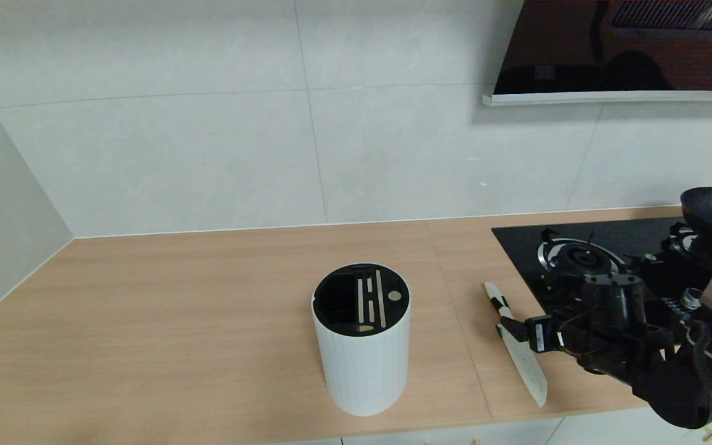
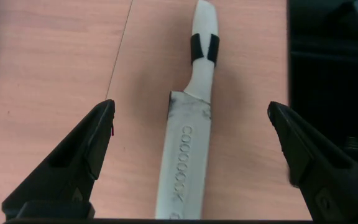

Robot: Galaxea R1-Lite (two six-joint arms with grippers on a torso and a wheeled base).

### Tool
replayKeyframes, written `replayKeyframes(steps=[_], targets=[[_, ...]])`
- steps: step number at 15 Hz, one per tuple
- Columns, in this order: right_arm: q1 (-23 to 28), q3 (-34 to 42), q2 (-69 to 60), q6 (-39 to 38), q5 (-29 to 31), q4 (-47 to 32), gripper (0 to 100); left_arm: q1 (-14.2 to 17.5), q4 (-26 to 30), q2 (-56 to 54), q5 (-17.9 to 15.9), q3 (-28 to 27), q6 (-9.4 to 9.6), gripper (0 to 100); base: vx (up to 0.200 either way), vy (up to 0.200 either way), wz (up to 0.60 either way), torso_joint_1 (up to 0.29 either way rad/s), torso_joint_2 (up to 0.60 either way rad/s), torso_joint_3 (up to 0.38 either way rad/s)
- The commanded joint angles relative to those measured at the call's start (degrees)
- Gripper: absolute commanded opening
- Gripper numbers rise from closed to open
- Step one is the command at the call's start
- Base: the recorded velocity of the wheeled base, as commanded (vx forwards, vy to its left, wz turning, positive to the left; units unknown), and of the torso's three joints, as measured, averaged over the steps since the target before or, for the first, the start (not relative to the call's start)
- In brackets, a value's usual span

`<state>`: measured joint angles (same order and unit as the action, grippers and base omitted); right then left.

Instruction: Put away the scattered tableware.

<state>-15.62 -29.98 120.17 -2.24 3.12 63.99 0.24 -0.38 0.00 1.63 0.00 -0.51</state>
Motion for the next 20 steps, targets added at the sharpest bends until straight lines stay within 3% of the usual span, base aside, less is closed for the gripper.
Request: replayKeyframes(steps=[1, 8, 20], targets=[[-1.0, -0.3, 4.6, -1.6, 0.4, 3.1, 100, 0.0, 0.0, 0.0, 0.0, 0.0, -0.02, 100, 0.000, 0.000, 0.00, 0.000, 0.00, 0.000], [-2.5, -1.5, 12.5, -1.5, 4.5, 11.4, 100, 0.0, -0.1, 0.1, 0.0, 0.0, -0.02, 100, 0.000, 0.000, 0.00, 0.000, 0.00, 0.000], [-2.4, -6.8, 18.4, -1.6, 7.4, 12.8, 100, 0.0, -0.1, 0.0, 0.0, 0.0, -0.02, 100, 0.000, 0.000, 0.00, 0.000, 0.00, 0.000]])
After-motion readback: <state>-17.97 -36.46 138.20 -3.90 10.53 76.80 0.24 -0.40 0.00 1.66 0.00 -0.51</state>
